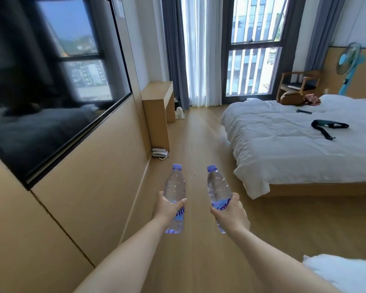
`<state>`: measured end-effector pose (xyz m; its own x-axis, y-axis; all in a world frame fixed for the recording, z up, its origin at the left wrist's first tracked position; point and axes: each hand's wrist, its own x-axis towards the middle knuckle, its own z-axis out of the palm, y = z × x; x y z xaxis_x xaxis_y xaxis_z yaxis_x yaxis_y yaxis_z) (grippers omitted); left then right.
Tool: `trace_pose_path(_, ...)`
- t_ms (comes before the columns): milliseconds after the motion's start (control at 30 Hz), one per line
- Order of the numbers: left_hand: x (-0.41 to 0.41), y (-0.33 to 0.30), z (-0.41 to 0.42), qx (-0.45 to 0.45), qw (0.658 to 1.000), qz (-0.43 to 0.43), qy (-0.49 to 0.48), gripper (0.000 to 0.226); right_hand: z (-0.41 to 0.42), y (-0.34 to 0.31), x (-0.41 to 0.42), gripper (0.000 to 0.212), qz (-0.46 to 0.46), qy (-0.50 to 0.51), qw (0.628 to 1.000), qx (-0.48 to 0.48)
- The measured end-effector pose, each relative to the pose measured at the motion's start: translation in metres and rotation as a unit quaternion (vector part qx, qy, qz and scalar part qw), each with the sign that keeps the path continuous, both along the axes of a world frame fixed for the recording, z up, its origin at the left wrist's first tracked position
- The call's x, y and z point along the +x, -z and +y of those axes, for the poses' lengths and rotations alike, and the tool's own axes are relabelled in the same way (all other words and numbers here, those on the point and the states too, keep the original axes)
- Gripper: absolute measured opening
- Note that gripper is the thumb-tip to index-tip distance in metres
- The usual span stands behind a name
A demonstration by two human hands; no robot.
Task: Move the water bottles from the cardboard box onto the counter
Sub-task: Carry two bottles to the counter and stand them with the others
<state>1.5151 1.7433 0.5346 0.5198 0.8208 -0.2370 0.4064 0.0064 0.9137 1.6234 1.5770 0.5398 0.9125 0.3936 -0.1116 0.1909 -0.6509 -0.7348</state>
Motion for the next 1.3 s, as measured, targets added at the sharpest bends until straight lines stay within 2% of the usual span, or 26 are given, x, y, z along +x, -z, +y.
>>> trace_pose_path(167,0.109,0.009,0.069,-0.002,1.0,0.007,-0.004,0.057,0.076,0.01,0.111,0.061,0.009,-0.006,1.0,0.019)
trace_pose_path(367,0.227,-0.009,0.156,-0.008,1.0,0.008,-0.028,0.061,0.173,-0.007,0.247,0.062,-0.03,-0.076,0.997,-0.004)
trace_pose_path(533,0.298,-0.022,0.233,0.001,0.998,0.013,-0.059,0.057,0.264,-0.014,0.325,0.056,-0.003,-0.09,0.995,0.031)
trace_pose_path(667,0.357,-0.016,0.316,-0.001,0.997,0.018,-0.074,0.058,0.347,-0.001,0.384,0.047,0.018,-0.088,0.995,0.043)
trace_pose_path(800,0.425,-0.013,0.417,-0.002,0.997,0.009,-0.07,0.06,0.44,0.006,0.445,0.047,0.029,-0.083,0.995,0.049)
trace_pose_path(900,0.477,-0.024,0.49,0.003,0.998,0.013,-0.06,0.06,0.506,-0.002,0.492,0.05,0.023,-0.071,0.996,0.056)
trace_pose_path(1000,0.527,-0.039,0.555,0.016,0.999,0.01,-0.038,0.06,0.566,-0.019,0.536,0.043,0.031,-0.044,0.995,0.083)
trace_pose_path(1300,0.675,-0.025,0.689,0.001,1.0,0.008,-0.014,0.059,0.697,-0.01,0.677,0.046,0.071,-0.009,0.989,0.129)
